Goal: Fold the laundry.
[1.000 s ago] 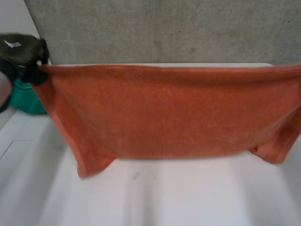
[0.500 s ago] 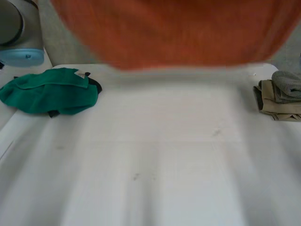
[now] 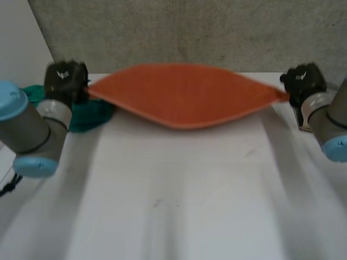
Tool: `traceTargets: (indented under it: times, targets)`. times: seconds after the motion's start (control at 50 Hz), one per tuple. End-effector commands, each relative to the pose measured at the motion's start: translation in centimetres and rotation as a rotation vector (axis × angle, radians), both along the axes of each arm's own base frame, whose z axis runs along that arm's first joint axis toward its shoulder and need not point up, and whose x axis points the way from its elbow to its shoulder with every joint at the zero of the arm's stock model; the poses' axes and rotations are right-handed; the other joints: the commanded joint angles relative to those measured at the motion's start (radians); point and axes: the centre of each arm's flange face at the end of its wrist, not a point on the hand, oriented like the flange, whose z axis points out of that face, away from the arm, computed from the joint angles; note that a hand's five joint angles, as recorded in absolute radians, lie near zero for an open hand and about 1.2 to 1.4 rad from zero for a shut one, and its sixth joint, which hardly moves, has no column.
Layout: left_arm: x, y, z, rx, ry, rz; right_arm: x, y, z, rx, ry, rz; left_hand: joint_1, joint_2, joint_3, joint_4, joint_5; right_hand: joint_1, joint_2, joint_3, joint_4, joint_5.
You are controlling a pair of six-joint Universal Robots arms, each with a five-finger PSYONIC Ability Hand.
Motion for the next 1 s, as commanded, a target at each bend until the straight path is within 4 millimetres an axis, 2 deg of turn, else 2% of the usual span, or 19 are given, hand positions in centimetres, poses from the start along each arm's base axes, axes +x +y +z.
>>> traceTargets:
  times: [0.02,0.08,0.1,0.14,0.18,0.28,0.34,0.38,0.48,0.56,0.58,0.64,0.76,0.9,1.0]
  targets:
    - [1.3,3.7,-4.2,0.179,-0.073,-0.033,-1.0,3.6,-3.0,0.266,0.060,-0.011,0.242,0.197,0.202,0.195,0.243,0.272,0.218,0.203,0.197,0.229]
    - [3.5,5.7,-3.2,0.226,-0.129,-0.016,-2.6,5.0,-2.7,0.359,0.088,-0.044,0.242,0.197,0.202,0.195,0.243,0.272,0.218,0.203,0.197,0.229]
    - [4.0,6.4,-3.1,0.247,-0.149,-0.015,-4.2,5.8,-2.3,0.413,0.102,-0.081,0.242,0.197,0.202,0.195,0.243,0.272,0.218,0.203,0.197,0.229]
    - [5.3,8.3,-2.7,0.316,-0.222,-0.016,-5.7,6.8,-1.8,0.469,0.119,-0.109,0.242,0.197,0.202,0.195,0.243,0.272,0.218,0.203,0.197,0.229]
    - [5.9,9.9,-2.1,0.363,-0.272,-0.029,-7.2,9.0,-0.7,0.536,0.171,-0.122,0.242,0.197,0.202,0.195,0.243,0.272,0.218,0.203,0.197,0.229]
    - [7.0,15.7,-0.6,0.514,-0.415,-0.097,-8.8,13.5,0.9,0.586,0.365,-0.084,0.242,0.197,0.202,0.195,0.243,0.272,0.218,0.203,0.197,0.229]
    - [7.2,17.1,-0.2,0.548,-0.449,-0.124,-9.7,15.1,0.4,0.615,0.455,-0.068,0.242,0.197,0.202,0.195,0.243,0.272,0.218,0.203,0.197,0.229]
    - [7.2,17.7,0.1,0.539,-0.472,-0.150,-10.0,15.3,0.0,0.620,0.478,-0.063,0.242,0.197,0.202,0.195,0.243,0.272,0.218,0.203,0.197,0.229]
    - [6.9,16.6,0.3,0.475,-0.469,-0.167,-10.2,14.1,0.1,0.541,0.423,-0.112,0.242,0.197,0.202,0.195,0.243,0.272,0.218,0.203,0.197,0.229]
    - [6.2,14.3,-0.5,0.430,-0.459,-0.185,-10.4,11.7,-0.6,0.477,0.340,-0.155,0.242,0.197,0.202,0.195,0.243,0.272,0.218,0.203,0.197,0.229]
    - [5.8,13.8,-0.6,0.419,-0.449,-0.194,-10.3,10.5,-1.1,0.456,0.311,-0.166,0.242,0.197,0.202,0.195,0.243,0.272,0.218,0.203,0.197,0.229]
    - [4.5,11.8,-1.1,0.399,-0.394,-0.204,-10.1,8.9,-1.5,0.420,0.271,-0.178,0.242,0.197,0.202,0.195,0.243,0.272,0.218,0.203,0.197,0.229]
    - [3.0,7.1,-2.5,0.377,-0.374,-0.105,-8.4,5.2,-2.5,0.324,0.233,-0.155,0.242,0.197,0.202,0.195,0.243,0.272,0.218,0.203,0.197,0.229]
    - [0.6,4.2,-4.0,0.361,-0.398,-0.047,-6.9,0.8,-4.2,0.253,0.245,-0.158,0.242,0.197,0.202,0.195,0.243,0.272,0.218,0.203,0.197,0.229]
    - [-0.4,2.2,-4.6,0.330,-0.403,0.011,-6.0,-1.1,-5.1,0.214,0.245,-0.167,0.242,0.197,0.202,0.195,0.243,0.272,0.218,0.203,0.197,0.229]
